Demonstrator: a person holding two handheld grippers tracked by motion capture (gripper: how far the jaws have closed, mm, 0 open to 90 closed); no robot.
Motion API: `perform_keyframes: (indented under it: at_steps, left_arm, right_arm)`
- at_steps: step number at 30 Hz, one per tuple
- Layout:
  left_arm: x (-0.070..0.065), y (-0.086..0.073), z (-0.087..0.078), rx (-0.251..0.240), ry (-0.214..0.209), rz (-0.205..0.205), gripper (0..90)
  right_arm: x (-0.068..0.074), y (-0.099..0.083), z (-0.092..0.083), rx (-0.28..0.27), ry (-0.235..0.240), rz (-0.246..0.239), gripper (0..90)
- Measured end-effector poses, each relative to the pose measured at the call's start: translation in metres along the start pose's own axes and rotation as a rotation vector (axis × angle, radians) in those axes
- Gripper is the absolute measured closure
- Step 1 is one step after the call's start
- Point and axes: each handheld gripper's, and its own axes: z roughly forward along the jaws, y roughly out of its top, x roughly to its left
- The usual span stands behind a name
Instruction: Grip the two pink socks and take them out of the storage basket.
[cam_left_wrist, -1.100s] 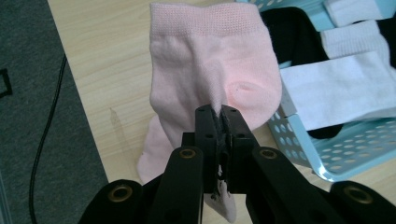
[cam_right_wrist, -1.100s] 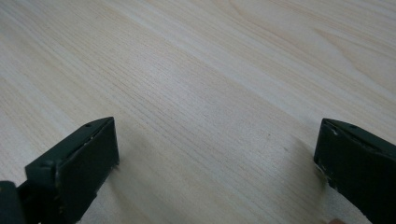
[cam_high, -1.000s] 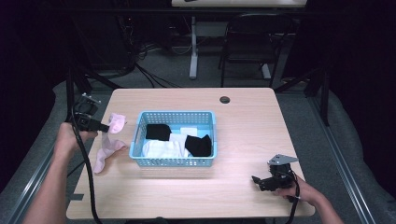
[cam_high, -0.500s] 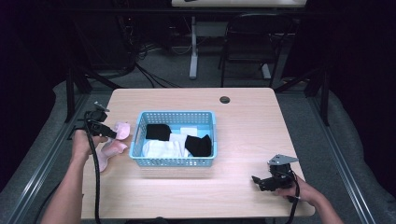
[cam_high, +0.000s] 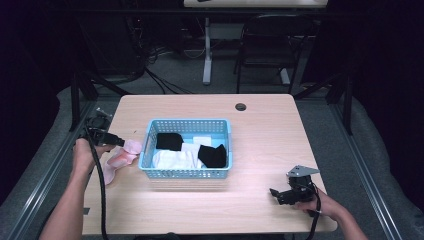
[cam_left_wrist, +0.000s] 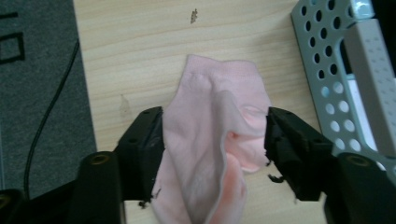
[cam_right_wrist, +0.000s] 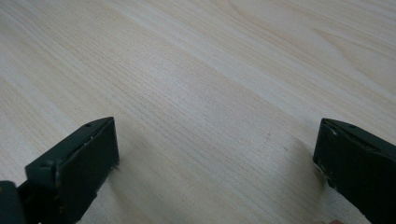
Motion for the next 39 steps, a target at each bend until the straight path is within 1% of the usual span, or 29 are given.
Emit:
perform_keyframes:
  at_steps: [2,4,6,8,10,12,15,17,20,22,26,28,30,32,36,38,39]
  left_arm:
    - [-0.001,-0.004,-0.011,-0.025,0.008,0.006,32.1]
    - [-0.002,-0.01,-0.021,-0.048,-0.01,0.009,27.2]
    - [-0.003,-0.016,-0.031,-0.073,-0.03,0.014,24.1]
    - [-0.007,-0.021,-0.04,-0.088,-0.034,0.028,20.5]
    - [-0.012,-0.028,-0.049,-0.109,-0.038,0.045,18.8]
    - [-0.018,-0.035,-0.055,-0.118,-0.034,0.068,17.4]
    - [-0.025,-0.048,-0.059,-0.136,-0.036,0.081,16.3]
    - [-0.029,-0.056,-0.059,-0.139,-0.04,0.09,15.8]
    - [-0.034,-0.07,-0.058,-0.142,-0.047,0.097,15.6]
    - [-0.037,-0.079,-0.055,-0.134,-0.053,0.101,15.2]
    - [-0.042,-0.095,-0.044,-0.124,-0.071,0.1,14.3]
    - [-0.046,-0.106,-0.037,-0.114,-0.085,0.104,14.6]
    - [-0.048,-0.115,-0.03,-0.095,-0.089,0.11,14.6]
    - [-0.049,-0.124,-0.023,-0.099,-0.098,0.097,14.5]
    - [-0.051,-0.137,-0.011,-0.108,-0.088,0.095,15.0]
    - [-0.053,-0.143,-0.005,-0.106,-0.08,0.106,15.0]
    - [-0.054,-0.144,-0.002,-0.095,-0.081,0.115,15.0]
  right_arm:
    - [0.0,0.0,0.0,-0.001,0.0,-0.001,0.0]
    - [0.0,0.0,0.0,-0.001,0.0,0.0,0.0]
    - [0.0,0.0,0.0,-0.003,0.0,0.001,0.0]
    - [0.0,0.0,0.0,0.0,0.0,0.0,0.0]
    - [0.0,0.0,0.0,0.0,-0.001,0.0,0.0]
    - [0.0,0.0,0.0,0.0,-0.001,0.001,0.0]
    - [0.0,0.0,0.0,0.0,-0.001,0.001,0.0]
    - [0.0,0.0,0.0,0.0,0.0,0.001,0.0]
    - [0.0,0.0,0.0,0.0,0.0,0.0,0.0]
    - [0.0,0.0,0.0,0.0,-0.001,0.001,0.0]
    - [0.0,0.0,0.0,0.0,-0.001,0.0,0.0]
    - [0.0,0.0,0.0,-0.001,0.001,0.001,0.0]
    - [0.0,0.0,0.0,-0.003,0.002,-0.002,0.0]
    - [0.0,0.0,0.0,-0.001,-0.001,-0.004,0.0]
    - [0.0,0.0,0.0,-0.003,0.003,-0.001,0.0]
    - [0.0,0.0,0.0,-0.003,0.003,-0.002,0.0]
    - [0.0,0.0,0.0,-0.003,0.003,-0.002,0.0]
